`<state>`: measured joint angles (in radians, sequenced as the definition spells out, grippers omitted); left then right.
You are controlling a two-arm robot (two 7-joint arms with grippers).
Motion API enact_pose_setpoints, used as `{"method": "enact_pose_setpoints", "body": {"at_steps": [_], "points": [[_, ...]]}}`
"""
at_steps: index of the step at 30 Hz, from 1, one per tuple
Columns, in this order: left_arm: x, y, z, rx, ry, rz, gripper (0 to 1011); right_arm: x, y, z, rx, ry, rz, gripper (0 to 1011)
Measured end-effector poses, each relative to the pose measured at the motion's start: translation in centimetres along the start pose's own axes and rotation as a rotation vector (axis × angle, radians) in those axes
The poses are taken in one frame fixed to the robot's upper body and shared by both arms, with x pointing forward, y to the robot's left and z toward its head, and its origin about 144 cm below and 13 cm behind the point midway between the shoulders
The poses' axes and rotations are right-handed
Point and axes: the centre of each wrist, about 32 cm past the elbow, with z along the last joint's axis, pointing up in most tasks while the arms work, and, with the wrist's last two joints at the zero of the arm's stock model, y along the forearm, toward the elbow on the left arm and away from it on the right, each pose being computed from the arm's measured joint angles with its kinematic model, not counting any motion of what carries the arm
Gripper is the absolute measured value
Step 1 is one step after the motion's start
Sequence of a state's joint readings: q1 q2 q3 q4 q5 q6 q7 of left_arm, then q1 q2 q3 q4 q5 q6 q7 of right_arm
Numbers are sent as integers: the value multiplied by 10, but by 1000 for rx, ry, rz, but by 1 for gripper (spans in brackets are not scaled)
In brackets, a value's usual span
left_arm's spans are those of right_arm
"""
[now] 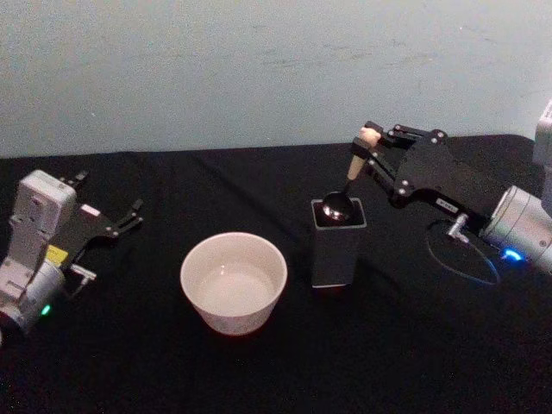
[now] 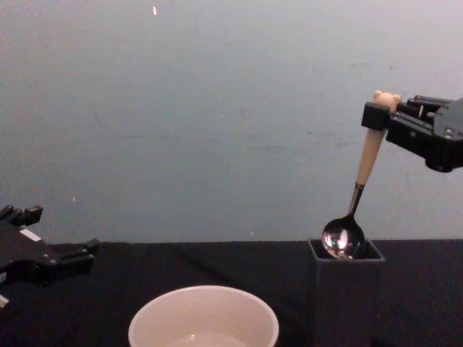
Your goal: Pick up the stirring spoon with one hand, stir inside the cup, then place it back in its original position.
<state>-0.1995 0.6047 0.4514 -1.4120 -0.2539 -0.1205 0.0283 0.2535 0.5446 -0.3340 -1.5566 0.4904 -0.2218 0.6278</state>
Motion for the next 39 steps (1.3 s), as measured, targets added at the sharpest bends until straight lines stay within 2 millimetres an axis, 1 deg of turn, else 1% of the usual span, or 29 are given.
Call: {"method": "enact_pose_setpoints", "body": {"at_steps": [9,26,39], "points": [[0,0,0,0,0,0,1001,0,2,-6,-19,10,1,214],[0,0,0,0,0,0,1001,-6,8,-31,-118,75,36,214],[0,0,0,0,0,0,1001,-10,10,-43,-157,102,21,214]]}}
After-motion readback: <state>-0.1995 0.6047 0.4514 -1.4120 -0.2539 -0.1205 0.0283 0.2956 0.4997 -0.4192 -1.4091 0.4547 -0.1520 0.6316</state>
